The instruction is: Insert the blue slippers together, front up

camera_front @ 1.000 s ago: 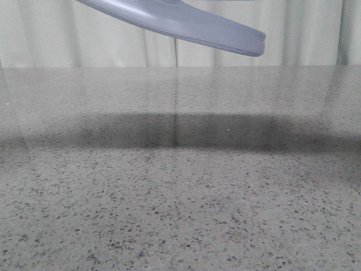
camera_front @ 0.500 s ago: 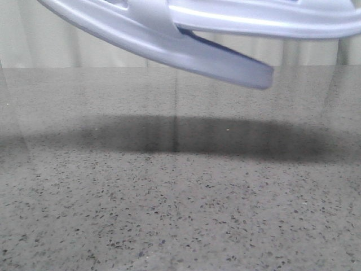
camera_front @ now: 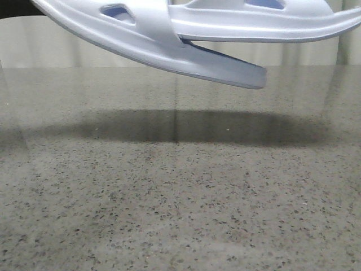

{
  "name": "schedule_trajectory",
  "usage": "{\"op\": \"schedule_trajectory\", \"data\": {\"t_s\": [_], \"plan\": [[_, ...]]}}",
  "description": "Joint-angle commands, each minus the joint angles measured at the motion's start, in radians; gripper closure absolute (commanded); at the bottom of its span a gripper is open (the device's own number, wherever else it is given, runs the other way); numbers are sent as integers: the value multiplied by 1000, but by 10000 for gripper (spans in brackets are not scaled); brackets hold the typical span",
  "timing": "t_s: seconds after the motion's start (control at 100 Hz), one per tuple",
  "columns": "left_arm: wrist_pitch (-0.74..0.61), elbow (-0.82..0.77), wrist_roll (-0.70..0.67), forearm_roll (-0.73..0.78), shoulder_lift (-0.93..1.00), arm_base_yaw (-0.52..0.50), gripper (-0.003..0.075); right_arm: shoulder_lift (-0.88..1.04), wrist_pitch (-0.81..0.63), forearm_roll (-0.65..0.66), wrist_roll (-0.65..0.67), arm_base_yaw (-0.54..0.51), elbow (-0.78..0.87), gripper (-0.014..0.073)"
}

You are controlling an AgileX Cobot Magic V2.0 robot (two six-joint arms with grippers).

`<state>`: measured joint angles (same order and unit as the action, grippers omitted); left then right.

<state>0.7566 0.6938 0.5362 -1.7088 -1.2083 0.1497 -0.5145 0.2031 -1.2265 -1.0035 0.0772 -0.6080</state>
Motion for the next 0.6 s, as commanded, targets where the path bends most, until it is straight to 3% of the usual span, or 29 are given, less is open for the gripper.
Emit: {"op": "schedule_trajectory", "data": {"t_s": [0.0, 0.59], "plan": [[31, 26, 48, -129, -18, 7, 704, 0, -10, -4, -24, 0, -37, 294], [57, 26, 137, -143, -191, 7, 704, 0, -2, -4, -24, 0, -35, 294]]}}
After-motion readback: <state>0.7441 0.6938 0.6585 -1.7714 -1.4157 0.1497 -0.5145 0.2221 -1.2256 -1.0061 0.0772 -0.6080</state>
